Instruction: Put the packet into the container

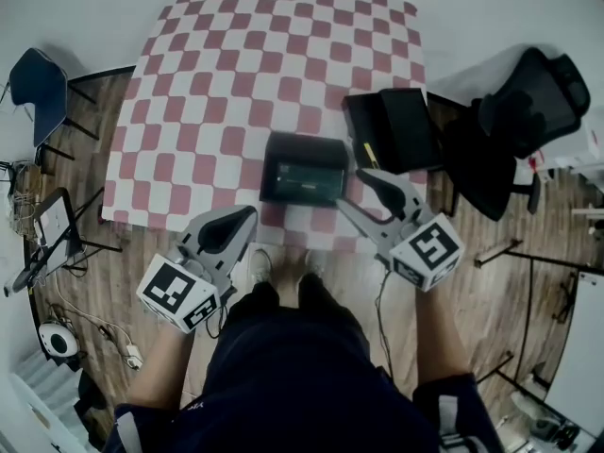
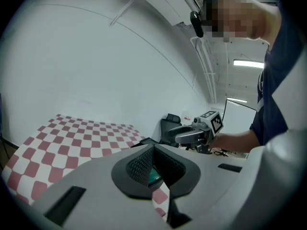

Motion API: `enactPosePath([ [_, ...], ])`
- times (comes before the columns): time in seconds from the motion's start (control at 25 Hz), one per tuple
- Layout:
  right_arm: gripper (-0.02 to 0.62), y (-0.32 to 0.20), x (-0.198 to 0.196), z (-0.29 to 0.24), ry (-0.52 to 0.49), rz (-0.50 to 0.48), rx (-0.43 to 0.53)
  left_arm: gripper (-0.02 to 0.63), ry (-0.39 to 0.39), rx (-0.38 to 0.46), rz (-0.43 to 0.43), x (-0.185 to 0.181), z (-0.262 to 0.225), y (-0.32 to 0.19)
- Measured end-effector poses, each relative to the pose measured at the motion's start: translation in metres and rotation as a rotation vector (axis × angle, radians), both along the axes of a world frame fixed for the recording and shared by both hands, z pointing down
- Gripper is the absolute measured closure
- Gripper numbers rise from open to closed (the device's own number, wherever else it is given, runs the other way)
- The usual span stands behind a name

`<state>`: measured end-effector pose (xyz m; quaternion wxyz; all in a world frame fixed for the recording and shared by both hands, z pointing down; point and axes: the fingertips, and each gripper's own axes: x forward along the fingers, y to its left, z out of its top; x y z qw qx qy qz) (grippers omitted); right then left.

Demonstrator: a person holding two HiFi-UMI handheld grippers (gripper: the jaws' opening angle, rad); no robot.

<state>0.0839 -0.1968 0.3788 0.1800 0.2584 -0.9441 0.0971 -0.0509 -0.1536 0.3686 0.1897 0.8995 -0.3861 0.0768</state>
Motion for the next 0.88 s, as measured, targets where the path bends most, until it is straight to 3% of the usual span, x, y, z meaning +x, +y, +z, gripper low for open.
enactPosePath([
  [0.24, 0.518, 0.014, 0.002, -0.007, -0.059, 0.066, -0.033, 0.58, 0.004, 0.018, 0.031, -0.001, -0.007, 0.004],
  [0.4, 0.576, 0.018, 0.008, -0.008, -0.099, 0.145, -0.069, 0.58, 0.007, 0.023, 0.05, 0.0, -0.009, 0.007],
  [0.88, 0.58, 0.034, 0.006, 0.001, -0.09, 0.235, -0.07, 0.58, 0.012, 0.041, 0.099, -0.003, -0.015, 0.015],
])
